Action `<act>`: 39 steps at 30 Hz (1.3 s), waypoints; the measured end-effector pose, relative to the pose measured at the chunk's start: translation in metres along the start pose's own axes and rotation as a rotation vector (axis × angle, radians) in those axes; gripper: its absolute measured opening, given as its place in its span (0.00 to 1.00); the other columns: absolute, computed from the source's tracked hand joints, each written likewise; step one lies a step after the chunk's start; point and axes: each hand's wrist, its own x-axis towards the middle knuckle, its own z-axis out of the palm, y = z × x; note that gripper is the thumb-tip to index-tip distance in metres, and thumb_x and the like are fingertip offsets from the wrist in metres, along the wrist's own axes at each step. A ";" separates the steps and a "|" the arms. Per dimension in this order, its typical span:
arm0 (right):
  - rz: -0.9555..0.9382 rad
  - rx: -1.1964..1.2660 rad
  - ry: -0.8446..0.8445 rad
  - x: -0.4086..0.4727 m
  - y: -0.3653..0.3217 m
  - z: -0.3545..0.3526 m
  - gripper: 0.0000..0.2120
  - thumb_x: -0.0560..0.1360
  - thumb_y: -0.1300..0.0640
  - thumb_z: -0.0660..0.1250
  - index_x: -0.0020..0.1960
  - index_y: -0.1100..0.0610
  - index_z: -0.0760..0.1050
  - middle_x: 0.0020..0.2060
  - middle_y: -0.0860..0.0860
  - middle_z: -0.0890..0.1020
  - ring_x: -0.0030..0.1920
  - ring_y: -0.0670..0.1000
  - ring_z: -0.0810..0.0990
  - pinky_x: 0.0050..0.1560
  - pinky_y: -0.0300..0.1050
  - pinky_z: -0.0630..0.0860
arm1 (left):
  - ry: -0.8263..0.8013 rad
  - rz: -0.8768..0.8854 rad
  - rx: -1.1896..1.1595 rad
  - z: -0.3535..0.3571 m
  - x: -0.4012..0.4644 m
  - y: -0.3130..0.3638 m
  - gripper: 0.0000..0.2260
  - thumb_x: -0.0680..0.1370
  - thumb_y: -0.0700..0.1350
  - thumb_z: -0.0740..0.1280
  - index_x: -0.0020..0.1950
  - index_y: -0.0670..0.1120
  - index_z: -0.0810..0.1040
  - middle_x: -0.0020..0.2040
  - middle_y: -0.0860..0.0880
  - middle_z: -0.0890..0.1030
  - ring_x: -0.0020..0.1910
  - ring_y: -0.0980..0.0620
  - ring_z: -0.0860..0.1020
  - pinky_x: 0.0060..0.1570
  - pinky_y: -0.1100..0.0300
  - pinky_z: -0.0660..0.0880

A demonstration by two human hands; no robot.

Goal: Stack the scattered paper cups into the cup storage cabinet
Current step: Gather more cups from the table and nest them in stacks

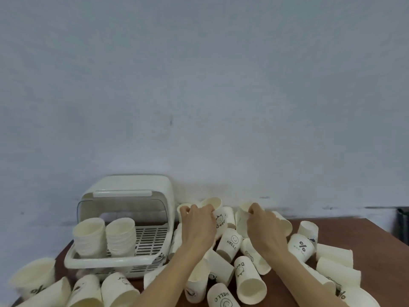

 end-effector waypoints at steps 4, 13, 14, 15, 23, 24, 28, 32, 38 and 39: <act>-0.042 0.022 -0.019 -0.017 -0.028 -0.022 0.10 0.74 0.64 0.53 0.52 0.54 0.68 0.39 0.52 0.78 0.41 0.56 0.76 0.38 0.51 0.71 | 0.040 -0.004 -0.001 -0.035 -0.019 -0.009 0.13 0.80 0.45 0.55 0.55 0.51 0.78 0.48 0.50 0.81 0.53 0.50 0.74 0.60 0.55 0.61; -0.196 0.049 0.000 -0.046 -0.092 -0.057 0.06 0.78 0.60 0.53 0.51 0.55 0.68 0.39 0.52 0.78 0.41 0.56 0.76 0.39 0.50 0.73 | 0.126 -0.021 -0.007 -0.096 -0.052 -0.039 0.11 0.79 0.46 0.56 0.48 0.51 0.78 0.43 0.51 0.81 0.46 0.50 0.74 0.50 0.57 0.58; -0.209 0.058 0.004 -0.048 -0.098 -0.056 0.07 0.78 0.60 0.53 0.50 0.55 0.69 0.39 0.52 0.78 0.40 0.56 0.76 0.39 0.51 0.74 | 0.142 -0.026 -0.020 -0.099 -0.054 -0.045 0.11 0.79 0.46 0.56 0.47 0.51 0.78 0.42 0.52 0.81 0.45 0.51 0.75 0.49 0.57 0.58; -0.221 0.065 0.004 -0.050 -0.105 -0.056 0.07 0.78 0.59 0.53 0.50 0.55 0.69 0.39 0.52 0.78 0.40 0.56 0.76 0.40 0.51 0.75 | 0.156 -0.035 -0.034 -0.102 -0.057 -0.050 0.10 0.78 0.46 0.57 0.46 0.52 0.78 0.41 0.52 0.81 0.44 0.51 0.75 0.48 0.57 0.57; -0.316 0.116 -0.009 -0.063 -0.154 -0.039 0.07 0.78 0.58 0.55 0.51 0.55 0.70 0.41 0.53 0.80 0.41 0.57 0.76 0.39 0.49 0.73 | 0.194 -0.116 -0.015 -0.120 -0.071 -0.097 0.11 0.80 0.47 0.56 0.44 0.52 0.77 0.42 0.53 0.81 0.47 0.52 0.75 0.51 0.57 0.59; -0.324 0.116 -0.012 -0.064 -0.160 -0.036 0.07 0.78 0.58 0.55 0.52 0.55 0.70 0.42 0.53 0.80 0.42 0.57 0.76 0.39 0.49 0.72 | 0.193 -0.128 -0.005 -0.121 -0.072 -0.103 0.11 0.80 0.48 0.56 0.44 0.52 0.77 0.42 0.53 0.81 0.47 0.52 0.75 0.52 0.56 0.60; -0.353 0.134 -0.030 -0.066 -0.181 -0.021 0.08 0.79 0.58 0.55 0.53 0.55 0.71 0.42 0.53 0.80 0.41 0.57 0.77 0.39 0.49 0.73 | 0.221 -0.162 0.005 -0.121 -0.072 -0.132 0.12 0.80 0.49 0.56 0.43 0.52 0.78 0.42 0.54 0.81 0.45 0.52 0.76 0.53 0.55 0.62; -0.369 0.162 -0.026 -0.064 -0.205 -0.003 0.08 0.79 0.57 0.54 0.54 0.55 0.71 0.41 0.53 0.81 0.42 0.58 0.77 0.42 0.51 0.76 | 0.254 -0.178 0.036 -0.131 -0.071 -0.164 0.13 0.81 0.50 0.57 0.47 0.53 0.81 0.41 0.53 0.81 0.44 0.53 0.76 0.53 0.56 0.61; -0.403 0.186 -0.024 -0.055 -0.241 0.023 0.07 0.79 0.57 0.55 0.53 0.56 0.71 0.43 0.54 0.79 0.41 0.57 0.76 0.40 0.50 0.75 | 0.322 -0.239 0.157 -0.139 -0.060 -0.219 0.13 0.81 0.49 0.58 0.53 0.55 0.83 0.45 0.51 0.82 0.46 0.51 0.75 0.52 0.56 0.59; -0.404 0.184 -0.023 -0.053 -0.246 0.028 0.07 0.79 0.58 0.55 0.52 0.57 0.70 0.44 0.54 0.79 0.41 0.57 0.76 0.39 0.50 0.74 | 0.321 -0.248 0.174 -0.138 -0.059 -0.227 0.13 0.81 0.49 0.58 0.52 0.54 0.83 0.43 0.51 0.82 0.45 0.50 0.74 0.51 0.56 0.58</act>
